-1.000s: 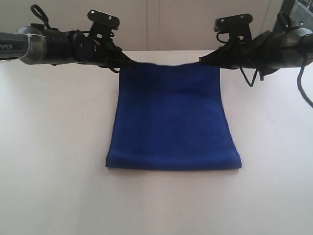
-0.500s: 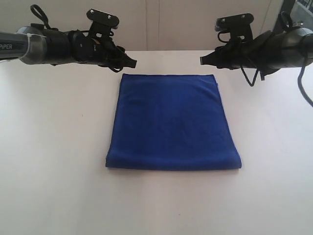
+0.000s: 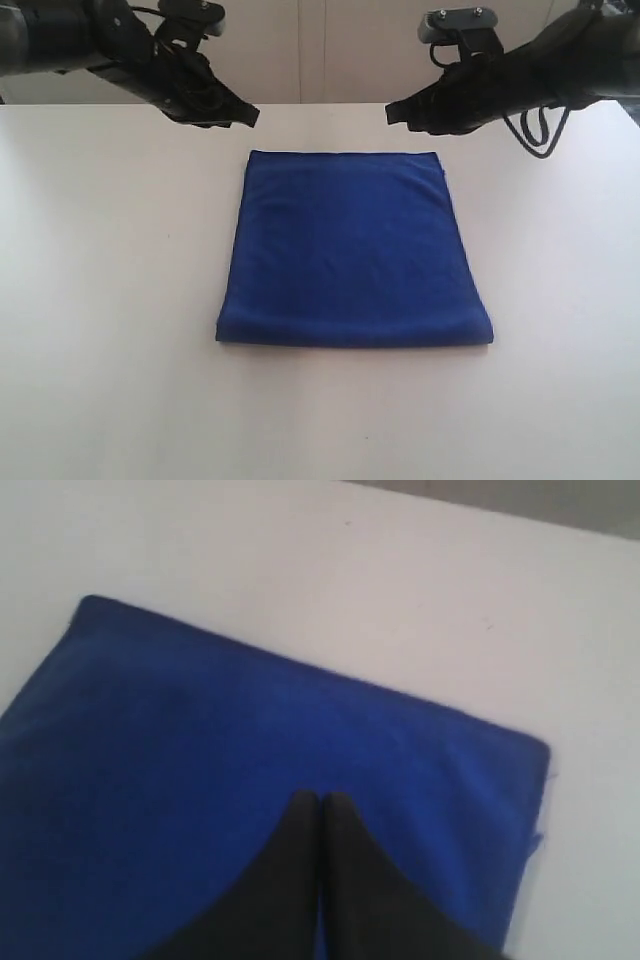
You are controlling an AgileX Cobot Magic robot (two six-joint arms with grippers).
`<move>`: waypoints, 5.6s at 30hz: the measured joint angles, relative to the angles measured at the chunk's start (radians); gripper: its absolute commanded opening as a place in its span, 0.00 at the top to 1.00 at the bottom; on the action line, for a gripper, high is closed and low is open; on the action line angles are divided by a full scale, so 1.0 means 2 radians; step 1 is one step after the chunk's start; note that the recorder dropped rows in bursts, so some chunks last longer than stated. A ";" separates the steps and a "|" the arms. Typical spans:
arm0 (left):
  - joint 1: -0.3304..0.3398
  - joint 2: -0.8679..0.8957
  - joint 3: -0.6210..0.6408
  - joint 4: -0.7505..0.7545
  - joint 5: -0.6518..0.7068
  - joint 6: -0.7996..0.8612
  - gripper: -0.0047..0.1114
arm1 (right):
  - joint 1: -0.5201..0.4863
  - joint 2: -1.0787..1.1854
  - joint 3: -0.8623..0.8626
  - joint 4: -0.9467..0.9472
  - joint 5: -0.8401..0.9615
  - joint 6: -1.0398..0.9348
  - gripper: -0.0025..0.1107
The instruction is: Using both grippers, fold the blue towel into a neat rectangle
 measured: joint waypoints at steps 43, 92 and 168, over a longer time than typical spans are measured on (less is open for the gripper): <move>-0.117 -0.082 0.289 -0.031 0.008 -0.007 0.96 | 0.118 -0.121 0.313 -0.138 -0.020 0.192 0.98; -0.117 -0.081 0.289 -0.019 0.041 -0.007 0.96 | 0.041 -0.121 0.313 -0.308 0.030 0.334 0.98; -0.117 -0.080 0.289 -0.036 0.101 0.399 0.64 | 0.095 -0.138 0.313 -0.432 0.068 -0.079 0.63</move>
